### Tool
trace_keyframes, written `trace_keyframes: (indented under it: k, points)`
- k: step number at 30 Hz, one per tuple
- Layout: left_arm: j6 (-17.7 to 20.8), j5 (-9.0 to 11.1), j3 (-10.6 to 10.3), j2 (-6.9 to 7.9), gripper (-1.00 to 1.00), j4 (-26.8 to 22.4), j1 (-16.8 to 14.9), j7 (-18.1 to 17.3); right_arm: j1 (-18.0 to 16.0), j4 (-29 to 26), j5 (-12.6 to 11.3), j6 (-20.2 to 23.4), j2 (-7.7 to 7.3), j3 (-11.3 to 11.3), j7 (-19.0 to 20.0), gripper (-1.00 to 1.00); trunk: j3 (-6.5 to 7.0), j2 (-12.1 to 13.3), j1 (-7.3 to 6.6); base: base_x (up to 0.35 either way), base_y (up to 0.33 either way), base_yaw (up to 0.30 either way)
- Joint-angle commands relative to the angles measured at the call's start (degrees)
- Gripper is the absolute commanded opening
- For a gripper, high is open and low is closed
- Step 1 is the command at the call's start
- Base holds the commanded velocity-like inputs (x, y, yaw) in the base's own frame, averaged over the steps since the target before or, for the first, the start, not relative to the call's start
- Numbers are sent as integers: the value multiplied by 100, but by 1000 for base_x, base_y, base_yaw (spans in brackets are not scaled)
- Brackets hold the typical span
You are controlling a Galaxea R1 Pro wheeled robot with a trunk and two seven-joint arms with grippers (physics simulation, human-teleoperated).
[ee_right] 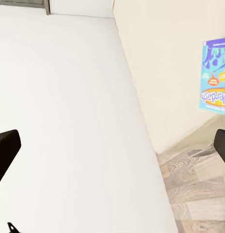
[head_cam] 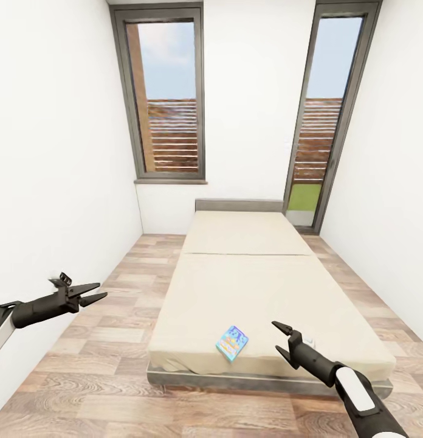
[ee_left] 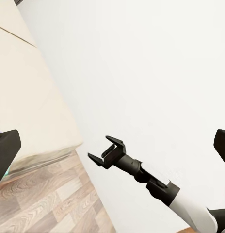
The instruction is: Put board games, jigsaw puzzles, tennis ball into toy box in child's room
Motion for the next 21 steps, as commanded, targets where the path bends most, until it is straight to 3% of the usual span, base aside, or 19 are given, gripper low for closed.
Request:
trace_keyframes:
  k: [1, 8, 16, 19, 21]
  points:
    - [59, 2, -4, -3, 100, -1, -3, -20, -5, 2, -2, 6, 6, -16, 4, 100, -25, -45, 22, 0, 0, 0]
    - [56, -5, -15, -59, 100, -7, -3, -20, -5, 12, 5, -187, 24, 2, -16, 100, -150, -326, 176, 0, 0, 0]
    - [66, 2, -26, -274, 100, -24, -8, -20, -5, 15, 2, -224, 156, 6, -15, 100, -294, -647, 352, 0, 0, 0]
    - [87, 5, -48, -448, 100, -169, -6, -20, -12, 41, -2, -236, 208, -2, -31, 100, -294, -647, 352, 0, 0, 0]
    - [186, -12, -142, -672, 100, -501, -8, -20, -14, 77, -25, -265, 228, -6, -79, 100, -294, -647, 352, 0, 0, 0]
